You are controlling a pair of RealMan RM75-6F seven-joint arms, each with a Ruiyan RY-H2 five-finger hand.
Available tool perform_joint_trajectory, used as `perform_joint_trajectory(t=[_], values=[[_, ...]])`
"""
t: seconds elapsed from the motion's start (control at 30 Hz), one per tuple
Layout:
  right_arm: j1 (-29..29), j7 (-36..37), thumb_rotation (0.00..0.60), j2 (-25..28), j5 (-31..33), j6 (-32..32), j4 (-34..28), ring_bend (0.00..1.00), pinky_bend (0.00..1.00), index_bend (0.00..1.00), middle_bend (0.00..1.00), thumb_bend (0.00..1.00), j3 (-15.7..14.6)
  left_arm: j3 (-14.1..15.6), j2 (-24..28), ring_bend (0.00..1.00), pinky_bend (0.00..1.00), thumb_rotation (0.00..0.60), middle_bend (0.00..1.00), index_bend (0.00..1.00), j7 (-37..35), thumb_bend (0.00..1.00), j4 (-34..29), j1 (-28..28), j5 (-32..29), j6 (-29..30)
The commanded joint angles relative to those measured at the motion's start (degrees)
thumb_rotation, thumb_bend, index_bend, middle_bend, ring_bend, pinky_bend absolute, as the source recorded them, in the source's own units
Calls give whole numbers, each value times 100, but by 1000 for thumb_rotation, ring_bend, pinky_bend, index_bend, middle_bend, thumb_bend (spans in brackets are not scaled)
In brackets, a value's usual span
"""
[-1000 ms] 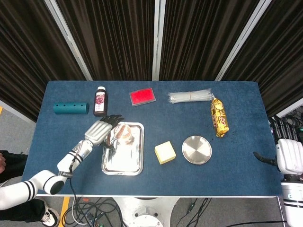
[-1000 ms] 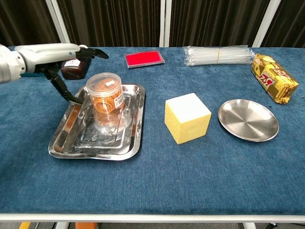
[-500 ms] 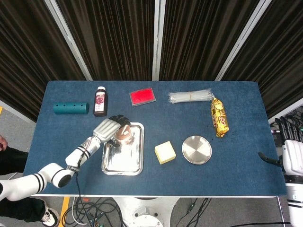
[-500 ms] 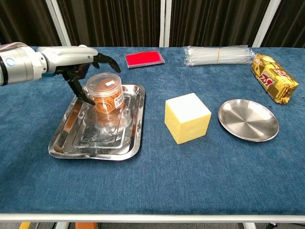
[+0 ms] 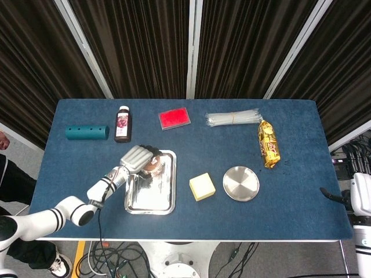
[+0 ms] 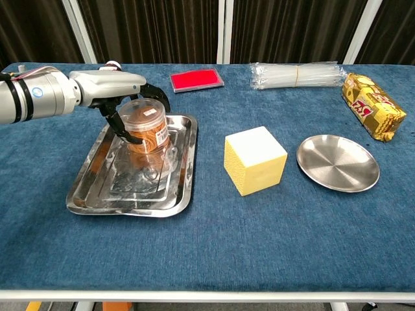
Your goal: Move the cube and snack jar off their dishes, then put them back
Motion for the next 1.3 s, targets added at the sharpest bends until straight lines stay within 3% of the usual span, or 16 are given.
perform_joint_trajectory(t=[0.03, 0.23, 0.5, 0.63, 0.8, 1.13, 1.3], values=[[-18, 22, 600, -14, 7, -15, 28, 0, 0, 0, 0, 0, 22, -5, -8, 310, 410, 600, 299, 293, -4, 188, -14, -10, 24, 93], [-64, 77, 600, -19, -52, 9, 68, 0, 0, 0, 0, 0, 68, -94, -19, 386, 477, 600, 372, 342, -46, 188, -46, -107, 164, 327], [-200, 234, 600, 9, -112, 162, 116, 0, 0, 0, 0, 0, 137, -350, -192, 393, 485, 600, 377, 352, -276, 187, 140, -679, 414, 172], [-308, 419, 600, 23, -125, 323, 160, 0, 0, 0, 0, 5, 205, -505, -499, 392, 485, 600, 377, 353, -516, 192, 480, -1104, 548, 27], [-426, 636, 600, 30, -146, 452, 242, 0, 0, 0, 0, 28, 257, -640, -1170, 392, 485, 600, 377, 353, -1029, 198, 1363, -1698, 724, -124], [-483, 754, 600, -14, -167, 388, 352, 0, 0, 0, 0, 38, 278, -248, -2127, 386, 477, 600, 371, 351, -2096, 200, 3117, -2345, 1156, -350], [-487, 785, 600, -47, -148, 310, 413, 0, 0, 0, 0, 38, 287, 22, -2331, 276, 395, 600, 298, 322, -2476, 200, 3595, -2326, 1311, -226]])
